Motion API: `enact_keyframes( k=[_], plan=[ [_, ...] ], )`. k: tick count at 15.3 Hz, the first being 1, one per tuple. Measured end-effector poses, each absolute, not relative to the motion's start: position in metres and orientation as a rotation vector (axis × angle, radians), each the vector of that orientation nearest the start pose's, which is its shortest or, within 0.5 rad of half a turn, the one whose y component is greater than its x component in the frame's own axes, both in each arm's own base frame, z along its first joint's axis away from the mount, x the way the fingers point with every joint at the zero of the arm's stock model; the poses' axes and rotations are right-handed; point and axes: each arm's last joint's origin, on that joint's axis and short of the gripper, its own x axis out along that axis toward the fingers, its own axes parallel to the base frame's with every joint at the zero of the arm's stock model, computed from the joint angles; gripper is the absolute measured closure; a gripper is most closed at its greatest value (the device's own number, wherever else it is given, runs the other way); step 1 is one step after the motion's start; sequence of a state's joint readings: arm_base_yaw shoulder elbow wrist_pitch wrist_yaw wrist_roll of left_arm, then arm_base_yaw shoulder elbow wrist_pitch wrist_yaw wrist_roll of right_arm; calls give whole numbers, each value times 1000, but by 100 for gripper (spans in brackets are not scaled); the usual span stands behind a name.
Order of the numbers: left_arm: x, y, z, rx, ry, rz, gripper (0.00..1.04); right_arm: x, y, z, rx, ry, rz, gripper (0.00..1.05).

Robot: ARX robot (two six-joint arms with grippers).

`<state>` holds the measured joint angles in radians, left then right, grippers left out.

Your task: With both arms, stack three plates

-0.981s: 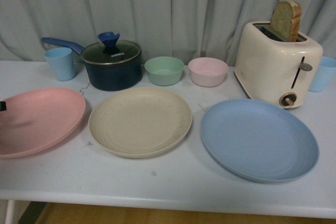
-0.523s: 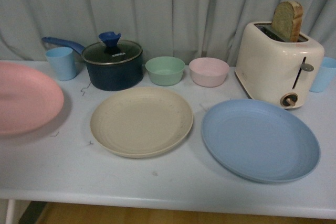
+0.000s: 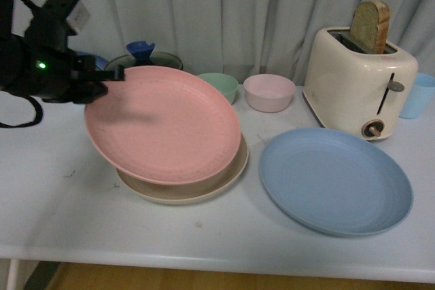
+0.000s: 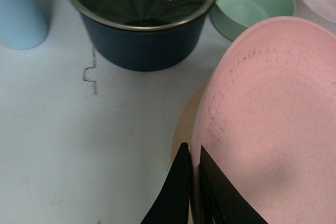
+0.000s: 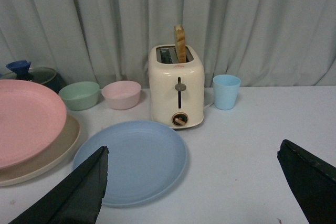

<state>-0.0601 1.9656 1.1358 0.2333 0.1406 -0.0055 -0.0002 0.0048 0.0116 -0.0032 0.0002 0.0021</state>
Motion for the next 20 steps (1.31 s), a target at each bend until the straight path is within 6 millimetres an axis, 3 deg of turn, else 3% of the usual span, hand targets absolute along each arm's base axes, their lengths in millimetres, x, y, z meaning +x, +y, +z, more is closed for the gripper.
enact_keyframes(
  k=[2,4,6,11,15,17,19,20],
  plan=[
    [411,-49,143,-42,603,-221,102,97,0,167,2,-4,0,6],
    [413,-54,133,-59,617,-218,102,97,0,167,2,-4,0,6],
    [417,-49,118,-88,636,-177,102,97,0,167,2,-4,0,6],
    [424,-43,114,-118,631,-138,102,97,0,167,2,-3,0,6],
    [424,-44,98,-158,676,-132,102,97,0,167,2,-4,0,6],
    [425,-44,96,-183,689,-127,92,97,0,167,2,-3,0,6],
    [427,-46,99,-249,659,-147,67,97,0,167,2,-4,0,6],
    [426,-46,102,-268,643,-150,62,97,0,167,2,-4,0,6]
  ],
)
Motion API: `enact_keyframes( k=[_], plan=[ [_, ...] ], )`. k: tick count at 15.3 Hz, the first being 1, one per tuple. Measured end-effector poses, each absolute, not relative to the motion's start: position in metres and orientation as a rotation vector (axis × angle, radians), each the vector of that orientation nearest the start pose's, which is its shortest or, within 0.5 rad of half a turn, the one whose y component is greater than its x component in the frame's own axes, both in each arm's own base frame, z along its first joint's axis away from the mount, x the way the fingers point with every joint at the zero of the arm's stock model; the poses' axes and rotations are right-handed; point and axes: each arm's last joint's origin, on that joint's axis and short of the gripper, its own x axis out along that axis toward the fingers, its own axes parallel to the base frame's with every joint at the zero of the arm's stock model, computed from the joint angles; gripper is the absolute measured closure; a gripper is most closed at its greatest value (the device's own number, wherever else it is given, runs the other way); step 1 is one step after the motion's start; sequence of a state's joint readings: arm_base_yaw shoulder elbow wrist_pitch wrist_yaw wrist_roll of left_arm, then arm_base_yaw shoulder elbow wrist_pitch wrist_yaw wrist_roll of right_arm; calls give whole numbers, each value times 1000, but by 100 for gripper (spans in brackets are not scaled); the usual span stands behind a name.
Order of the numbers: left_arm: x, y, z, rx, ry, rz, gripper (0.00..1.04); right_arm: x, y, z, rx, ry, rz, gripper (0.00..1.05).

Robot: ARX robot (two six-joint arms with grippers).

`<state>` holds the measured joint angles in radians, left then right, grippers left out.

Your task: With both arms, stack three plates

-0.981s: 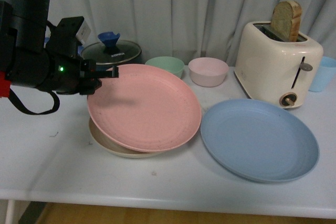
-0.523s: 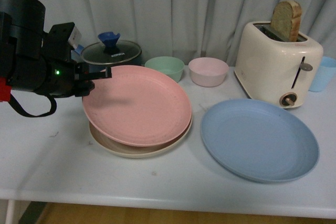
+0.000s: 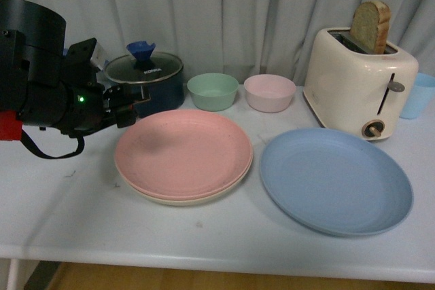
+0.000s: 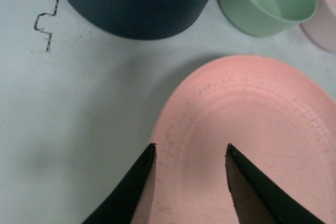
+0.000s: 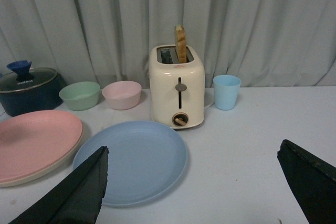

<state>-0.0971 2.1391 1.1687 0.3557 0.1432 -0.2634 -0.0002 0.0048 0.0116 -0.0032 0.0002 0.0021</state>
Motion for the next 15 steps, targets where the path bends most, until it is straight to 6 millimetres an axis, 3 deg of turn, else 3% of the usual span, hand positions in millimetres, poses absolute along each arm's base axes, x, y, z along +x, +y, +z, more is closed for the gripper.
enact_keyframes(
  k=[2,5,6,8,11,13,15],
  plan=[
    [418,-41,118,-330,547,-136,42,97,0,167,2,-3,0,6],
    [384,-24,183,-371,305,-99,6,97,0,167,2,-4,0,6],
    [362,-17,202,-287,112,-39,13,97,0,167,2,-4,0,6],
    [309,-6,213,-109,-43,-3,37,97,0,167,2,-4,0,6],
    [262,1,186,-25,24,5,73,97,0,167,2,-3,0,6],
    [236,0,184,-18,7,4,98,97,0,167,2,-3,0,6],
    [214,0,179,-15,9,2,103,97,0,167,2,-4,0,6]
  ],
)
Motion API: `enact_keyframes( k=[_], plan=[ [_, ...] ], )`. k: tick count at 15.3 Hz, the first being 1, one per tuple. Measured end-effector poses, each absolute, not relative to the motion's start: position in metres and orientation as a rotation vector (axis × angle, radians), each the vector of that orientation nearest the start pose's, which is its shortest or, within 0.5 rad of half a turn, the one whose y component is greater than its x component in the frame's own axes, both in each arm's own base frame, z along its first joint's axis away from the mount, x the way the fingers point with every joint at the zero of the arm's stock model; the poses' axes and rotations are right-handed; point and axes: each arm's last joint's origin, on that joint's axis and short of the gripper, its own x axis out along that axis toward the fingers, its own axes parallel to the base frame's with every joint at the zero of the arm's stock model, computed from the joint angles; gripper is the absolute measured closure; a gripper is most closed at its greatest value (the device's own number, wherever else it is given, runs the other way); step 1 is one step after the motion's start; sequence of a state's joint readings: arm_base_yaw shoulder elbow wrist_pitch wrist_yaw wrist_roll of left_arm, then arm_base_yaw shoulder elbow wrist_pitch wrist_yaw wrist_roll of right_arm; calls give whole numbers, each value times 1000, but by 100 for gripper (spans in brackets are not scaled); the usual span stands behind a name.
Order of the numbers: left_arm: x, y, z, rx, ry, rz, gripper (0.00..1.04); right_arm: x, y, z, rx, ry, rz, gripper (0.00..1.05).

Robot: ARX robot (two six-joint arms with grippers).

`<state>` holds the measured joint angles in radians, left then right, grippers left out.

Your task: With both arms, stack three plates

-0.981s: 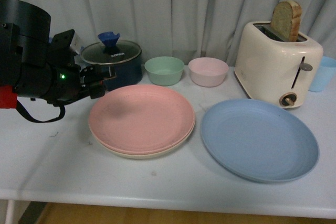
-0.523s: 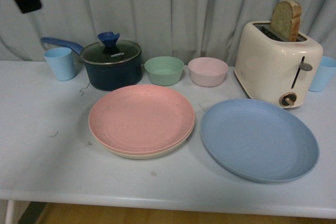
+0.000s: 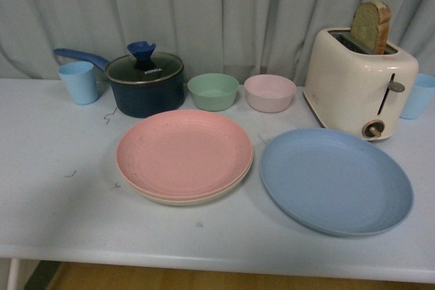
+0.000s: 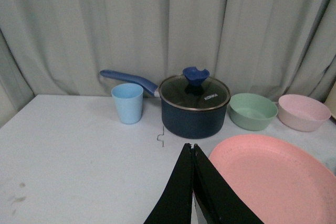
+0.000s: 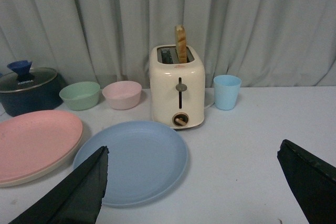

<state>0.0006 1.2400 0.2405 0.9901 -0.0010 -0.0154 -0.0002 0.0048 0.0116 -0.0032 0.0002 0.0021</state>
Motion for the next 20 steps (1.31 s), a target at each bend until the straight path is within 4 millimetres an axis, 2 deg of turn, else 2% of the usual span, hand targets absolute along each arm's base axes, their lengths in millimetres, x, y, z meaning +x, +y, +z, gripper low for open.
enact_keyframes(
  k=[4,6,7,12,20],
  plan=[
    [182,0,173,-15,-33,1,103,97,0,167,2,-4,0,6],
    [166,0,156,-15,50,1,103,97,0,167,2,-3,0,6],
    [161,0,163,-15,10,0,103,97,0,167,2,-4,0,6],
    [139,0,165,-15,6,0,103,97,0,167,2,-4,0,6],
    [120,0,170,-15,-11,0,103,97,0,167,2,-4,0,6]
  ],
)
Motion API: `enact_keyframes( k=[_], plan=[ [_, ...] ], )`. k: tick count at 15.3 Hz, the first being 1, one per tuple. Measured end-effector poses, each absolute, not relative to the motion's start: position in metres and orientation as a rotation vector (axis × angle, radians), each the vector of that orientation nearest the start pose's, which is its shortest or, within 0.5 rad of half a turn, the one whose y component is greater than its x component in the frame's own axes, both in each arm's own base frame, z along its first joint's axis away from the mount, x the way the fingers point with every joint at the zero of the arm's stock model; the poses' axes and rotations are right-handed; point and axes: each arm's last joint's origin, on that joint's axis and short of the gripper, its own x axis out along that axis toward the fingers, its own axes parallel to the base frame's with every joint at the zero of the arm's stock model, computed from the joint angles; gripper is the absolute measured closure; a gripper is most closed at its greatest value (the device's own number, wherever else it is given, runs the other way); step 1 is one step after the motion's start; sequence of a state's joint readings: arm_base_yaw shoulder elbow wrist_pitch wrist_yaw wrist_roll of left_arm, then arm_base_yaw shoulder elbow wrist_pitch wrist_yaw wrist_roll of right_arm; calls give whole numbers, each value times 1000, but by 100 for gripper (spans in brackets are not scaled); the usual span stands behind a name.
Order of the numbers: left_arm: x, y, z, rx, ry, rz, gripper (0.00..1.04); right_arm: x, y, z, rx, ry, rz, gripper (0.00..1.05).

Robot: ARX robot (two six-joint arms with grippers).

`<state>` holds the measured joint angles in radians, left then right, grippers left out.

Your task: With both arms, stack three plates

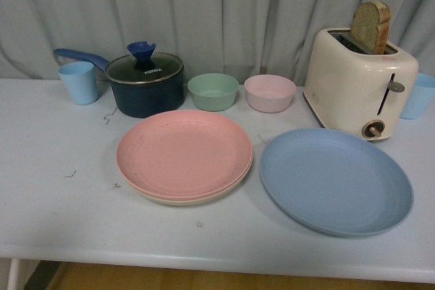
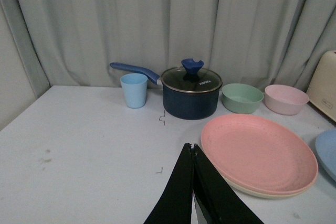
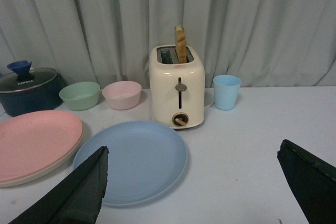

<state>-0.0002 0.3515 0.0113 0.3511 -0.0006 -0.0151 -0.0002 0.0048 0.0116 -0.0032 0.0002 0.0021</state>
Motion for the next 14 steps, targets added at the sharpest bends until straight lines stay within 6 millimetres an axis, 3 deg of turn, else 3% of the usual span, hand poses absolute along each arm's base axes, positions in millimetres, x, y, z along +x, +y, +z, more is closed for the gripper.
enact_keyframes(
  k=[12,14],
  plan=[
    [101,0,163,-15,46,-3,103,97,0,167,2,-4,0,6],
    [97,0,170,-14,-26,-1,103,97,0,167,2,-3,0,6]
  ],
)
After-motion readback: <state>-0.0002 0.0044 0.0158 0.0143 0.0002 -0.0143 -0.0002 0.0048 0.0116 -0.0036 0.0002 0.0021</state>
